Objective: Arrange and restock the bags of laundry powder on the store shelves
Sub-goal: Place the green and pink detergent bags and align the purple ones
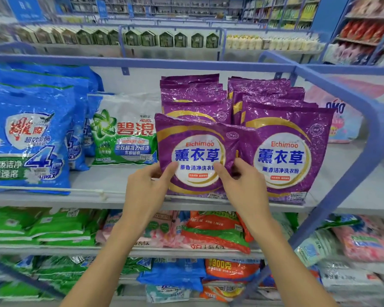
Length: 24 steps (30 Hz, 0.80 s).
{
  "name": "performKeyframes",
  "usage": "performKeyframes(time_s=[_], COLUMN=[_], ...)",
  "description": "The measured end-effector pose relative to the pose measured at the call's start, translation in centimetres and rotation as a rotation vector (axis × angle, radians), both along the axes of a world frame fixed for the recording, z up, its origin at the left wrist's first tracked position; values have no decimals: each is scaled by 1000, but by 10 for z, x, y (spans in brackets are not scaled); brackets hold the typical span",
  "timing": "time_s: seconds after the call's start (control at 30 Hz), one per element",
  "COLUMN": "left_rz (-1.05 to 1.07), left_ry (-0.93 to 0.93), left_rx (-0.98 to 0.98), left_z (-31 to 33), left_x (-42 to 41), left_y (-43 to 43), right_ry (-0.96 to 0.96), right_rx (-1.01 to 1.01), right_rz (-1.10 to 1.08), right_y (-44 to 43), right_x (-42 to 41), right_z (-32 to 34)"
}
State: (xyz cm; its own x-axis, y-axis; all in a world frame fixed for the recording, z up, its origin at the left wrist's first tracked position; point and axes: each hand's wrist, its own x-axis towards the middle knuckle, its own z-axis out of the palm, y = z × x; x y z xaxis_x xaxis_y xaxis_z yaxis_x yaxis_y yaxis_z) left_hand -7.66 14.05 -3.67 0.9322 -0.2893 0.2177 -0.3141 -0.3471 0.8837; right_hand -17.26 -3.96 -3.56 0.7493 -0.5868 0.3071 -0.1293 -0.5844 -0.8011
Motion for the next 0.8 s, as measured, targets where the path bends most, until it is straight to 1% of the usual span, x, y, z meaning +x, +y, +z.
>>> performKeyframes(time_s=[0.07,0.13,0.23,0.27,0.33,0.4,0.47,0.53,0.57,0.63,0.8], left_rz=[21,23,40,36,-4,-35,-15,-11,-21,-21,1], left_ry=[75,118,122,102,72,135,241,342,381,415,376], left_rx=[-3,4,-11,-51,-215,-398,-492,-521,-540,-589,-634], left_z=[-1,0,12,17,26,36,42,44,43,41,37], left_x=[8,12,11,12,19,30,42,49,51,53,50], left_y=[-1,-1,-5,-8,-13,-19,-26,-34,-37,-41,-39], right_ry=[58,99,131,131,79,-47,-99,-82,-77,-70,-105], right_rx=[-7,50,115,124,113,126,237,408,500,613,677], right_rz=[-39,-27,29,47,48,10,-19,-63,-88,-138,-96], right_y=[-1,-2,-5,-6,-9,-13,-17,-21,-22,-26,-26], right_x=[7,8,5,5,8,17,30,44,50,58,53], right_z=[5,9,15,19,32,46,55,58,58,55,54])
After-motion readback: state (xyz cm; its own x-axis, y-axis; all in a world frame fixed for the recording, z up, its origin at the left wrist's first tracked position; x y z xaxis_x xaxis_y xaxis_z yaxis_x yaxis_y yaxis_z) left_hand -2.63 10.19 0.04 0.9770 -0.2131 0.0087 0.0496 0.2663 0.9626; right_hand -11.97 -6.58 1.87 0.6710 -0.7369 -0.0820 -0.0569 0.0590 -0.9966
